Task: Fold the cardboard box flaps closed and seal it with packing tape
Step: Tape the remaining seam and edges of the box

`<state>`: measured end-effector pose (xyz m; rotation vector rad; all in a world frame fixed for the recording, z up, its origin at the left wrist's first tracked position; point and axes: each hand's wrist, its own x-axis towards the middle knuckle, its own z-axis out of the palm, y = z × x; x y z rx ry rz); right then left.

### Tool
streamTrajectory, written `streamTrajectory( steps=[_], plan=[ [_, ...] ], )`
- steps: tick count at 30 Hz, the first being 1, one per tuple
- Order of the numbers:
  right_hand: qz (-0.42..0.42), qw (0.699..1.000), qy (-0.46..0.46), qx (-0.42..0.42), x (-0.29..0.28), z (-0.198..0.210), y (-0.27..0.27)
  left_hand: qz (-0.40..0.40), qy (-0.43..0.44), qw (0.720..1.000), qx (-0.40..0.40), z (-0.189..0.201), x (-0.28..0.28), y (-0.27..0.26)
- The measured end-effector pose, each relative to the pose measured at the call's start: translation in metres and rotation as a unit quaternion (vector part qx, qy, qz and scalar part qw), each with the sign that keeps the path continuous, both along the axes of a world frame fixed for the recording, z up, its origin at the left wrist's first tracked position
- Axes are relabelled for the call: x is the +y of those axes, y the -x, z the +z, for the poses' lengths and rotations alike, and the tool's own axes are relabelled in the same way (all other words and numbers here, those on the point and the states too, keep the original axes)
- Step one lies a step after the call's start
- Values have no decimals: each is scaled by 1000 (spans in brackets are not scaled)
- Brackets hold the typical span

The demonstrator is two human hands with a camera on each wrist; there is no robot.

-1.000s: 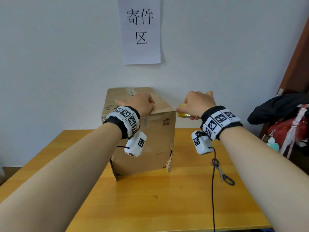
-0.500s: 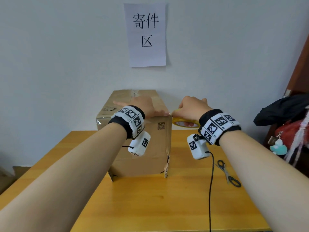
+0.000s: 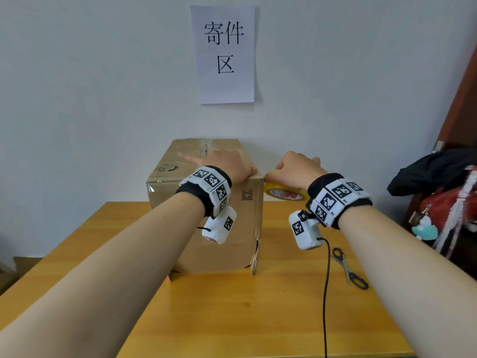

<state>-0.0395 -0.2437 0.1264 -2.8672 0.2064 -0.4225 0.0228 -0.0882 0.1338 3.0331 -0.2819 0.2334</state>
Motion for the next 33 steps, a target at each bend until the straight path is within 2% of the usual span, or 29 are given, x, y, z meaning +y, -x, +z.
streamTrajectory(
  steps=[8, 13, 17, 23, 26, 29, 33],
  plan=[
    [15, 1000, -10, -17, -8, -5, -9, -45, -3, 999, -14, -1, -13, -8],
    [15, 999, -18, -34, -12, -10, -9, -39, 4, 999, -15, 0, -14, -8],
    [3, 999, -6, -42, -11, -11, -10, -78, 8, 997, -7, 3, -9, -7],
    [-5, 999, 3, -41, -10, -10, -7, -99, 73, 992, 14, 8, 7, -10],
    [-6, 999, -4, -48, -9, -12, -7, -151, 87, 984, -46, 7, 12, -9],
    [-11, 999, -2, -50, -9, -13, -7, -204, 97, 972, -69, 1, 9, 2],
    [-11, 999, -11, -50, -9, -14, -5, -214, 132, 964, -86, -9, 6, 4]
  ],
)
